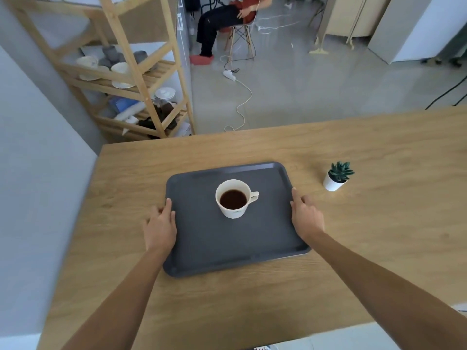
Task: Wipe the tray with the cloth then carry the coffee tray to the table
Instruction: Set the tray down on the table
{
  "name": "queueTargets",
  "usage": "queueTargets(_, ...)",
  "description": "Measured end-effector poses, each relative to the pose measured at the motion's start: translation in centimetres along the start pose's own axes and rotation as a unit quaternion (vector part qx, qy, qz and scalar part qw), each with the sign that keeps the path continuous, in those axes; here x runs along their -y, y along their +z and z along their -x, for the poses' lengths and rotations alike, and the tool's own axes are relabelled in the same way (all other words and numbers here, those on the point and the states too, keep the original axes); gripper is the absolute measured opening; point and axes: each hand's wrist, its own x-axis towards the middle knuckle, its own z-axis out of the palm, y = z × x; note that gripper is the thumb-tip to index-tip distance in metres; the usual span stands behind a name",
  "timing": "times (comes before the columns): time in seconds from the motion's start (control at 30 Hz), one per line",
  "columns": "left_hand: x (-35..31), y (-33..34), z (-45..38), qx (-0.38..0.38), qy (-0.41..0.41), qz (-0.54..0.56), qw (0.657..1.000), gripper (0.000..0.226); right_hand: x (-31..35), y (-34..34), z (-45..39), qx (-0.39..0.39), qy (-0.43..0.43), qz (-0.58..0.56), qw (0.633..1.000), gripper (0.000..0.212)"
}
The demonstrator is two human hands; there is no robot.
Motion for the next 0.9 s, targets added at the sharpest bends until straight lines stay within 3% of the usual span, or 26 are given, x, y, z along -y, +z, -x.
queueTargets(0.17,0.3,-0.2,-0.3,0.026,0.009,-0.009,1.0,0.046,-0.3,-0.8,-0.1,0.049,-0.004,-0.005,0.999,0.05)
queueTargets(0.23,-0.2,-0.4,-0.4,0.015,-0.025,-0.013,0.999,0.049,-0.7,-1.4,-0.2,0.062,-0.006,-0.024,0.998,0.051)
queueTargets(0.33,-3.7,-2.3,-0.8,-0.076,-0.057,0.05,0.994,0.053,-1.8,-2.6,0.2,-0.065,-0.045,-0.057,0.995,0.045)
queueTargets(0.4,-8.1,-4.1,-1.5,-0.137,0.013,0.115,0.984,0.051,-3.1,-3.5,0.1,-0.185,-0.045,-0.082,0.978,0.04)
queueTargets(0.47,-13.8,-5.4,-1.8,-0.151,0.119,0.187,0.963,0.046,-4.7,-4.5,-0.3,-0.253,-0.014,-0.109,0.961,0.03)
queueTargets(0.57,-22.3,-4.7,-1.5,-0.058,0.241,0.281,0.927,0.039,-6.9,-5.1,-0.8,-0.3,0.066,-0.166,0.937,0.023)
queueTargets(0.63,-26.8,-2.5,-0.9,0.033,0.271,0.316,0.909,0.035,-8.1,-5.0,-1.1,-0.295,0.119,-0.232,0.919,0.025)
queueTargets(0.77,-32.5,2.5,0.4,0.202,0.164,0.359,0.896,0.034,-10.3,-5.7,-2.6,-0.158,0.208,-0.33,0.907,0.036)
queueTargets(0.9,-35.5,6.1,1.3,0.329,0.032,0.417,0.847,0.042,-11.6,-6.2,-3.5,-0.043,0.197,-0.38,0.903,0.043)
